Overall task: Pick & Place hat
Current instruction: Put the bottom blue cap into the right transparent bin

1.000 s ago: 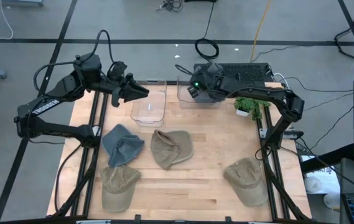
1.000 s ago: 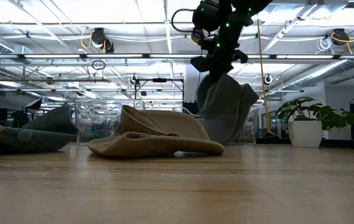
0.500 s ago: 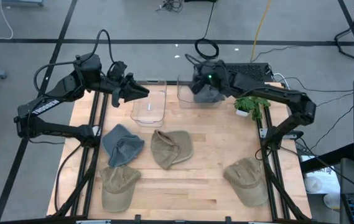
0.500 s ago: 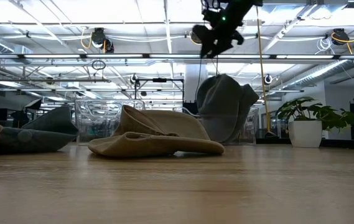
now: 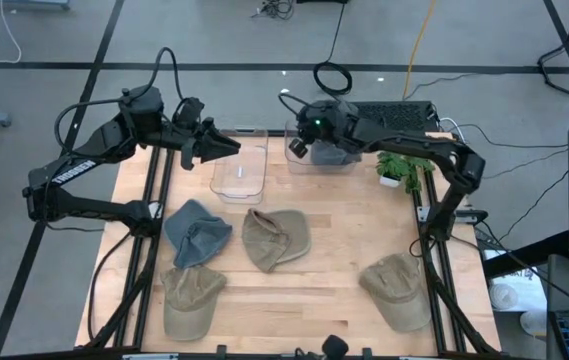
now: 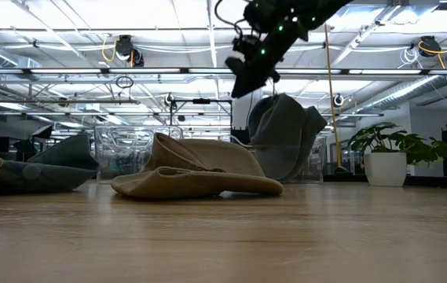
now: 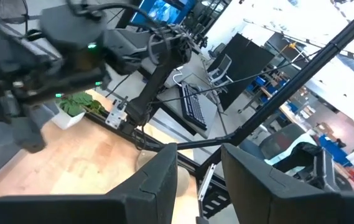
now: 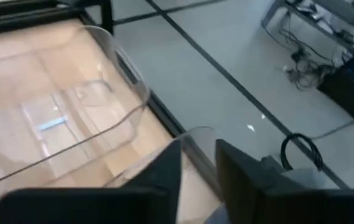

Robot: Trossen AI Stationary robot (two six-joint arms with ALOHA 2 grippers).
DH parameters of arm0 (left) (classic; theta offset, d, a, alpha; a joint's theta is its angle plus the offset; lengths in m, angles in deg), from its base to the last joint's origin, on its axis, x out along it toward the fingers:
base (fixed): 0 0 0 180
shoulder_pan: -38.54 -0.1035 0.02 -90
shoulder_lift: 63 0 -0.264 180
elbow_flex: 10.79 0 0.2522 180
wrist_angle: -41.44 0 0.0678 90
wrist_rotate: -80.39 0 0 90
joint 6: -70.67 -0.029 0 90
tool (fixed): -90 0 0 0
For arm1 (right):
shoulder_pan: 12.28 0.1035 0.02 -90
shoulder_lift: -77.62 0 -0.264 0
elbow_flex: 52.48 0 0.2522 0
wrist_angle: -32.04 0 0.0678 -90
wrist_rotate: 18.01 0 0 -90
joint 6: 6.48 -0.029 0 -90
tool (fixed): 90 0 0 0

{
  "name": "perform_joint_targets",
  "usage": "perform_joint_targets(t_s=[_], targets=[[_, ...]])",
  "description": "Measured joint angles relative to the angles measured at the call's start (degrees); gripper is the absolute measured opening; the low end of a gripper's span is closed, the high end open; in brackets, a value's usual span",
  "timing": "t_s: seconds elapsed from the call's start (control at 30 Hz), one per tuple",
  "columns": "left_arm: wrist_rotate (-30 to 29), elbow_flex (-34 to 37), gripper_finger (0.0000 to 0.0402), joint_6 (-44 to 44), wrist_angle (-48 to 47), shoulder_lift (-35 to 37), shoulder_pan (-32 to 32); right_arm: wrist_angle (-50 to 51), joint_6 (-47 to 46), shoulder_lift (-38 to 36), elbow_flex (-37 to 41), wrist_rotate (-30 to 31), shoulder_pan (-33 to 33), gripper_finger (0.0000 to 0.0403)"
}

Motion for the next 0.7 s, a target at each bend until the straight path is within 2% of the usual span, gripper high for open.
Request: perform_joint_targets(t_s=[0.07,0.13,0.23,0.53,0.7], targets=[[0.0,0.0,0.0131,0.6,0.0,0.0,0.0,0.7,-0.3,0.7,0.0,0.1,-0.6,0.0022],[0.0,0.0,0.0131,0.6,0.0,0.0,0.0,0.9,-0.5,0.7,0.0,0.1,-1.2,0.0008],[0.0,0.0,0.0131,0.6,0.0,0.0,0.0,2.8,-3.2,0.5,-0.1,1.1,-2.4,0.0014],[0.0,0.0,0.0131,0.0,0.0,0.0,1.1,21.0,-9.8,0.6,0.0,3.5,-6.9,0.0001],[0.0,0.0,0.0131,-0.1,0.0,0.0,1.7,24.9,-12.3,0.1,0.0,7.9,-7.3,0.0001]])
